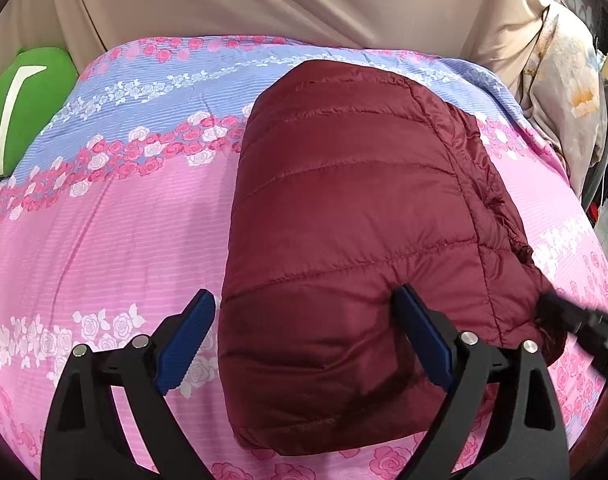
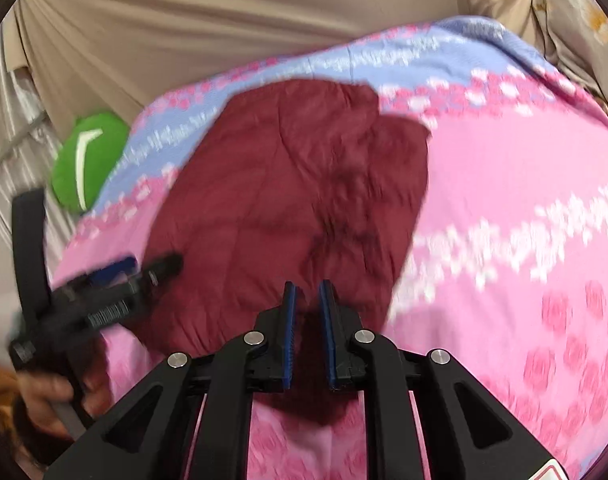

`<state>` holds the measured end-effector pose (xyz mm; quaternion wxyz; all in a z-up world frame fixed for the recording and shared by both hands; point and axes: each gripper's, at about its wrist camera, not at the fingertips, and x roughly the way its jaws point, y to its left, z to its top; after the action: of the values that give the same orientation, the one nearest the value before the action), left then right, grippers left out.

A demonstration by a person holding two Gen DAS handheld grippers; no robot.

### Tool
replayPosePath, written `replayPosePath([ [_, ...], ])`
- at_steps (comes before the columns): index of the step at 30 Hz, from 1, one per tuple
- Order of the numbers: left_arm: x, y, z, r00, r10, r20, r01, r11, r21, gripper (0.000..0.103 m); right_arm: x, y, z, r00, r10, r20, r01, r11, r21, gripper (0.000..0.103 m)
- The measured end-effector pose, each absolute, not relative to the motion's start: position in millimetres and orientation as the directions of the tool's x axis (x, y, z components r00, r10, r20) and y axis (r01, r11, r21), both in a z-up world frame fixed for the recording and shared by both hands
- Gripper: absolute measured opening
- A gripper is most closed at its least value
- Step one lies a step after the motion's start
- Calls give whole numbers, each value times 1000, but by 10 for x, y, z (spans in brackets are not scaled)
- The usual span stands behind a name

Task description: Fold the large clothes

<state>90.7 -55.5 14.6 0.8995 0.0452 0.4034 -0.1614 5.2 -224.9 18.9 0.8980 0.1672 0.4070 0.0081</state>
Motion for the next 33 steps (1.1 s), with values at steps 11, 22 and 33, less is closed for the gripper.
replayPosePath([
  [11, 896, -241, 166, 574, -335, -747, 358, 923, -139, 93, 47, -2444, -168, 622, 258, -739, 165, 879, 447, 14],
  [22, 1058, 52, -67, 453, -480, -751, 319, 874, -366, 95, -82, -2645, -158, 657, 280, -700, 221, 816, 534, 61],
  [33, 938, -294, -142, 432, -465, -773, 372, 872, -317, 98, 215, -2599, -501, 587, 461, -665, 185, 723, 665, 69],
])
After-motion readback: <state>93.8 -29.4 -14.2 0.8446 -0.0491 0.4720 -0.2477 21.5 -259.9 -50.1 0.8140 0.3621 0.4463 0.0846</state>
